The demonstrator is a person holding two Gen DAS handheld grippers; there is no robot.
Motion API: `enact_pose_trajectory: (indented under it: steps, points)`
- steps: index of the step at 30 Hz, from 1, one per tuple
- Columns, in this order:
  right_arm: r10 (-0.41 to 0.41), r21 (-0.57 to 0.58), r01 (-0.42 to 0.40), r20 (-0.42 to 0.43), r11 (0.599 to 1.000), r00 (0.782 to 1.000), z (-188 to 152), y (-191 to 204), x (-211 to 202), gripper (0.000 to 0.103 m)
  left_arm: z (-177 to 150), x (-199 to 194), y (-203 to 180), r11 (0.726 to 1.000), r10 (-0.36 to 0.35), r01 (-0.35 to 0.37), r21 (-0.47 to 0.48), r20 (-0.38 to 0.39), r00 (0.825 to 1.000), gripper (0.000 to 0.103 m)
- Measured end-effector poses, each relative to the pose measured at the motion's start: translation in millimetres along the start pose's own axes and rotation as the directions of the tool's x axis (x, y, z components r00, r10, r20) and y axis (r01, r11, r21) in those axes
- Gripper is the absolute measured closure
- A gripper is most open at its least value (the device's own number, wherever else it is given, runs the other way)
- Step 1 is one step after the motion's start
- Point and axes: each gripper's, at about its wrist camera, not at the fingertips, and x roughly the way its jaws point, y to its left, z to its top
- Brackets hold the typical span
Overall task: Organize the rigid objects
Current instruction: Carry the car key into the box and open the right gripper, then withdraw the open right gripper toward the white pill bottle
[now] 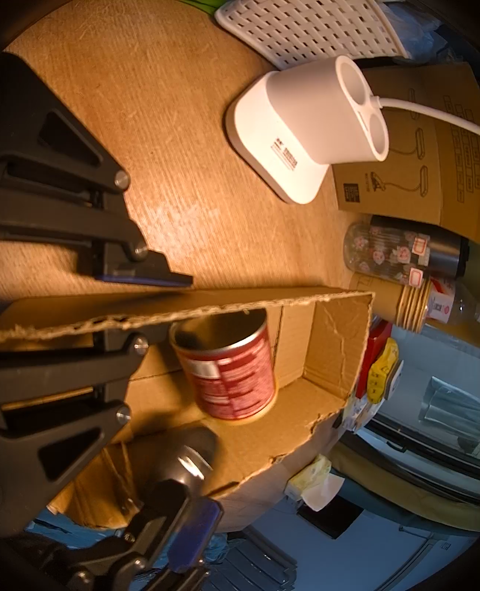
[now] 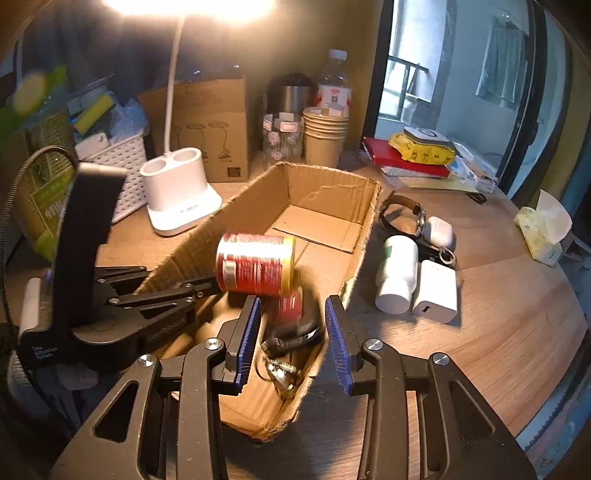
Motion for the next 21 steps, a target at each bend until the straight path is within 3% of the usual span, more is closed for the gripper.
enact_pose_trajectory:
  steps: [9,21]
  points:
    - [0.021,0.012,-0.021,0.003,1.000,1.000,1.1,-2.4,-4.8,0.064,2.4,1.4,2.4,1.000,0.006,-0.006,0.001,-0.003,1.000,0.091]
    - [-0.014,0.080,0.011,0.035,0.997,0.999,2.2,-33.6,-14.6,0.063,3.0,1.6,2.3,1.000,0.007,-0.007,0.001,-0.004,1.000,0.091]
